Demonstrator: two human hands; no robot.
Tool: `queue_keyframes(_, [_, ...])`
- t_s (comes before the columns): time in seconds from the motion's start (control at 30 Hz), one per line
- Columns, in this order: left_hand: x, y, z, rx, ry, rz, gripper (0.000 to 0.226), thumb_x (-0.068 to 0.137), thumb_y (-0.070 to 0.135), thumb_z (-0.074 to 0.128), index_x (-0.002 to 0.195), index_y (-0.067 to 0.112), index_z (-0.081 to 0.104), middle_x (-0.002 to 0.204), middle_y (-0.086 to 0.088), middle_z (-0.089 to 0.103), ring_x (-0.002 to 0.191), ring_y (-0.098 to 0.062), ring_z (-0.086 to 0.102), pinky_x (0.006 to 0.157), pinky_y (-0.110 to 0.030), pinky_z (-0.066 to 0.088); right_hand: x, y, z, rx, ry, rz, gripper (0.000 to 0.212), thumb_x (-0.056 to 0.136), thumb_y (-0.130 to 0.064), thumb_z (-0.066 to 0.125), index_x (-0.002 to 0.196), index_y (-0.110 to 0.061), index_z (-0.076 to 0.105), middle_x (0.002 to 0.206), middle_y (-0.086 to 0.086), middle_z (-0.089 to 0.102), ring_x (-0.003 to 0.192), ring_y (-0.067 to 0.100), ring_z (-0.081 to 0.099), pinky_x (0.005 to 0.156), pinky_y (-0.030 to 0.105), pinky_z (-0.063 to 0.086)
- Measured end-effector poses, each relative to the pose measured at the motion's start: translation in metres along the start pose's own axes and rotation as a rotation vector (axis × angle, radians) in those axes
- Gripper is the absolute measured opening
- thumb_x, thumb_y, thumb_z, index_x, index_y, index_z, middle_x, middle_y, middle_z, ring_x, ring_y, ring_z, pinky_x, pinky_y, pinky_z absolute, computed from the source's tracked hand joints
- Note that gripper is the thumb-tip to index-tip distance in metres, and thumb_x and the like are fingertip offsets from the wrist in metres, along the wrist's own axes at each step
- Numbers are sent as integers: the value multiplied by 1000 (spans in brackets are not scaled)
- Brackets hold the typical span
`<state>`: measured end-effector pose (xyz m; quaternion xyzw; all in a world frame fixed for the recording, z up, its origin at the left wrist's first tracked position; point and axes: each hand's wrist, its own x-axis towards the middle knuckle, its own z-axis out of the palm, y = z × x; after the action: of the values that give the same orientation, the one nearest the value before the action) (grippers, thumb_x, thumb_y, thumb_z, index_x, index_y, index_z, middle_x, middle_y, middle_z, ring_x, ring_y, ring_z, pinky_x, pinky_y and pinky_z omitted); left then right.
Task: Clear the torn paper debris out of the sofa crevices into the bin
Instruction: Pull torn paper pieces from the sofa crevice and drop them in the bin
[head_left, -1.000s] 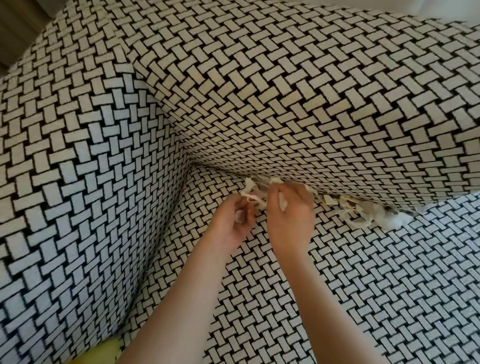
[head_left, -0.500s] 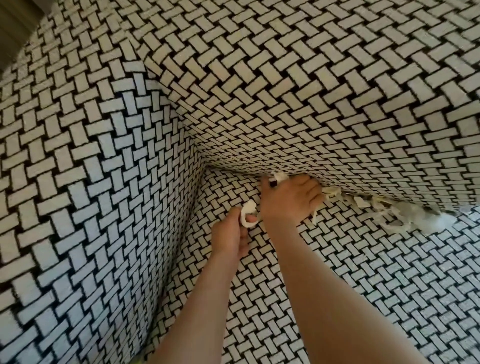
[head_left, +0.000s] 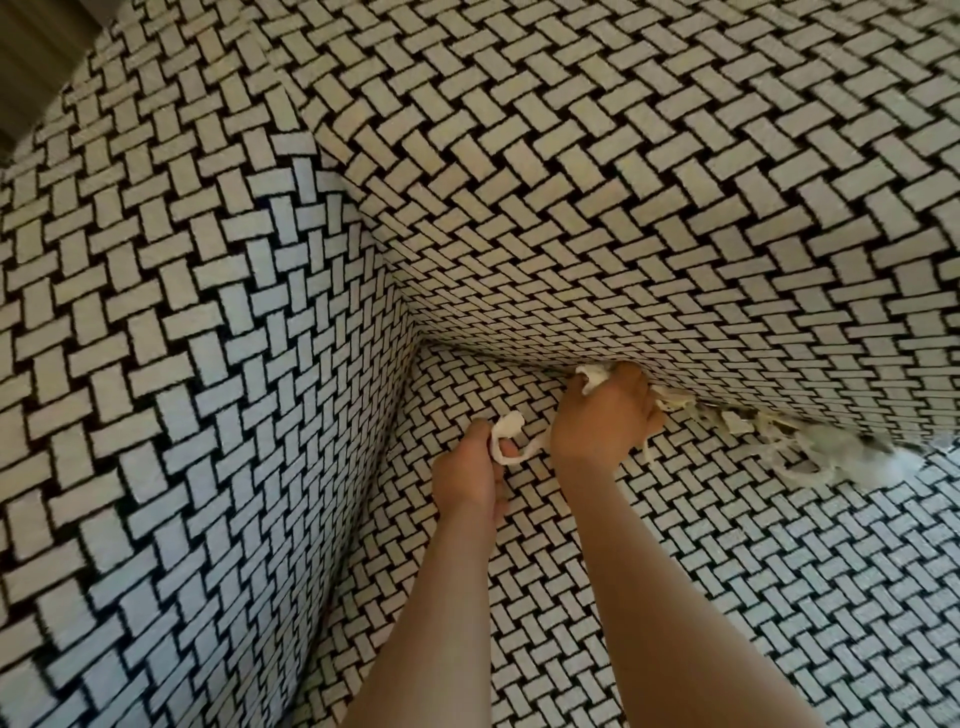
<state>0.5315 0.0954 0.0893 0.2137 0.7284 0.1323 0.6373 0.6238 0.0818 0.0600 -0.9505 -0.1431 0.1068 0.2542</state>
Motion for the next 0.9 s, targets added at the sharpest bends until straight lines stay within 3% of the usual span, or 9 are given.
queue_keyframes(0.17, [0,4,2,-52,-5,-27,37,83,35,56,52,14,60,48,3,34,29,-8,21,31,-11,18,-7,13,-9,220,-29,-186,27,80,-4,56,107,0,56,106,16,60,104,35,49,93,41,31])
queue_keyframes(0.27, [0,5,3,-51,-8,-28,38,84,35,55,54,14,63,48,3,32,26,-8,18,30,-10,17,-17,26,-19,251,-36,-439,32,78,-18,41,96,-5,63,93,13,62,89,34,55,80,41,40])
queue_keyframes(0.37, [1,4,3,-38,-12,-30,34,84,36,55,59,14,65,39,5,38,21,-7,21,30,-10,18,-31,44,-21,32,-125,-670,46,69,-35,44,104,-14,63,116,14,55,110,29,42,89,48,38])
queue_keyframes(0.47, [-1,3,3,-42,-16,-31,32,83,34,56,61,13,65,53,-1,54,22,-7,34,31,-9,24,-42,53,-20,-118,-167,-760,55,68,-44,59,117,-19,54,136,13,45,124,27,29,99,48,32])
queue_keyframes(0.57, [-5,4,3,-49,-21,-33,34,85,35,56,59,13,61,39,2,51,20,-6,31,30,-7,21,-45,46,-14,-174,-80,-834,57,62,-27,74,116,-20,55,123,13,58,116,29,35,90,51,43])
queue_keyframes(0.7, [-9,6,2,-117,-22,-41,31,86,33,54,60,15,55,30,7,46,20,-4,32,31,-6,20,-48,32,-6,-114,-54,-861,48,53,-7,82,99,-14,69,97,9,66,100,25,40,78,42,49])
queue_keyframes(0.8, [-10,7,2,-139,-20,-47,30,86,29,52,60,15,53,28,9,42,19,-4,27,31,-5,18,-46,27,-6,-93,-54,-843,38,60,-2,66,96,-10,70,90,10,66,95,27,49,75,44,51])
queue_keyframes(0.9, [-9,7,3,-182,-18,-46,26,86,28,48,71,14,63,29,12,40,23,-5,20,30,-7,16,-42,23,-12,16,-112,-774,39,70,-12,39,93,-6,69,84,12,65,80,32,59,66,38,52])
